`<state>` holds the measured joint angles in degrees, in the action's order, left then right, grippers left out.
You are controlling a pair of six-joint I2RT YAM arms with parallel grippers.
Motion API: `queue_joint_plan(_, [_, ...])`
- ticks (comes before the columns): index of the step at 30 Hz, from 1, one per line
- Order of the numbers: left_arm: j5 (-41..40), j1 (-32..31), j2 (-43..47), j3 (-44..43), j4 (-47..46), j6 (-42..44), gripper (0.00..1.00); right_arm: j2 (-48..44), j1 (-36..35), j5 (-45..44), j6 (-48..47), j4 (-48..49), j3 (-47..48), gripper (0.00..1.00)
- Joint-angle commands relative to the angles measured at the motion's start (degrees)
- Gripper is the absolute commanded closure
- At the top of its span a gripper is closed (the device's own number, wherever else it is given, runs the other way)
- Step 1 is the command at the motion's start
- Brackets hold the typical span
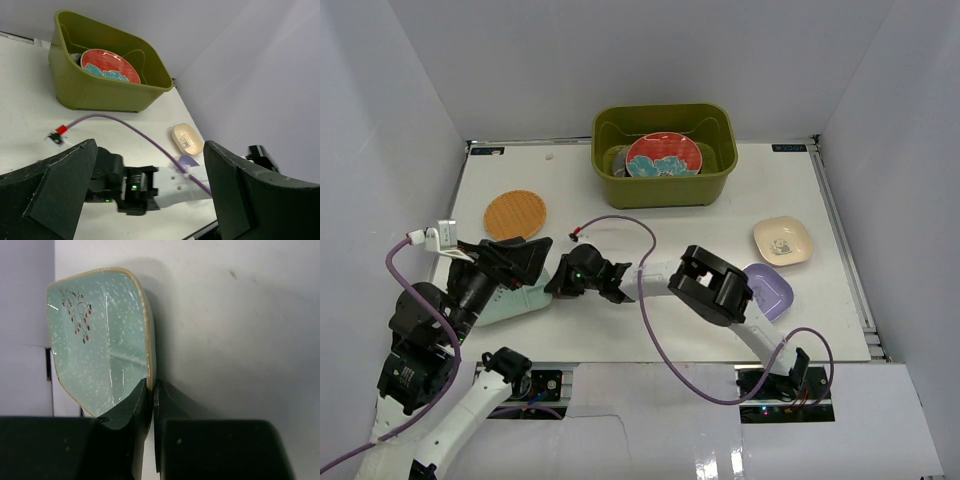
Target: Place the plates into the plastic bin on the countertop
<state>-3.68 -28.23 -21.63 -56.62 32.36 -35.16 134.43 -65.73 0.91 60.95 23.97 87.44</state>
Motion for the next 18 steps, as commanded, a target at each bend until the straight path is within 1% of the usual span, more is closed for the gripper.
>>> queue_joint_plan(1, [-0.8,-0.1,-0.9,0.9,0.5,0.8,0.02,-14.4,0.3,-3.1,-4.8,7.6,-10.0,0.92])
queue_joint_plan(3, [-1.5,-0.1,-1.6,0.5,0.4,1.3,0.02,-19.8,1.1,-4.2,-7.3,7.8,-13.9,0.92])
queue_joint_plan(4, [-2.0,-0.1,-1.9,0.3,0.4,1.7,0.02,-24.8,1.7,-4.3,-8.8,8.0,-15.8,0.92])
queue_joint_plan(5, [-2.3,-0.1,-2.3,0.0,0.5,2.2,0.02,-27.3,3.3,-3.6,-9.4,8.4,-19.6,0.92])
queue_joint_plan(6, [-2.6,-0.1,-2.7,-0.4,0.3,2.5,0.02,-29.4,4.3,-2.9,-9.7,8.7,-21.5,0.92])
queue_joint_plan(7, [-3.5,0.0,-2.9,-0.5,0.3,2.7,0.02,-33.8,5.3,-2.2,-9.9,8.8,-23.3,0.92])
queue_joint_plan(9, [-4.7,-0.1,-3.1,-0.5,0.2,3.4,0.02,-38.5,8.9,-1.4,-10.8,8.8,-28.2,0.92])
queue_joint_plan(10, [-5.5,-0.1,-3.0,-0.2,0.1,3.7,0.02,-43.2,10.3,-1.0,-11.3,8.5,-29.5,0.92])
queue_joint_plan(11, [-6.7,-0.1,-2.8,0.2,-0.2,3.8,0.02,-45.5,13.5,1.1,-11.9,8.1,-31.4,0.92])
queue_joint_plan(12, [-7.2,0.0,-2.7,0.7,-0.7,4.1,0.02,-49.4,15.3,1.5,-12.3,7.3,-31.7,0.92])
queue_joint_plan(13, [-7.9,-0.1,-2.7,1.5,-1.1,4.1,0.02,-50.9,17.3,2.1,-13.0,4.7,-31.5,0.92])
queue_joint_plan(14, [-8.1,-0.1,-2.9,1.9,-1.3,4.2,0.02,-52.3,21.0,2.1,-15.0,3.3,-30.9,0.92])
queue_joint_plan(15, [-8.2,0.0,-3.1,2.3,-2.0,4.3,0.02,-54.2,22.8,1.8,-16.0,1.8,-29.0,0.92])
queue_joint_plan(16, [-8.4,-0.1,-3.7,2.7,-2.3,4.4,0.02,-54.7,24.9,2.3,-16.8,0.5,-27.9,0.92])
queue_joint_plan(17, [-8.4,-0.1,-4.1,3.3,-2.6,4.5,0.02,-54.9,28.9,3.0,-17.4,-1.4,-26.5,0.92])
queue_joint_plan(18, [-8.4,-0.1,-4.6,3.4,-3.2,4.6,0.02,-54.5,30.6,3.6,-18.9,-2.3,-23.0,0.92])
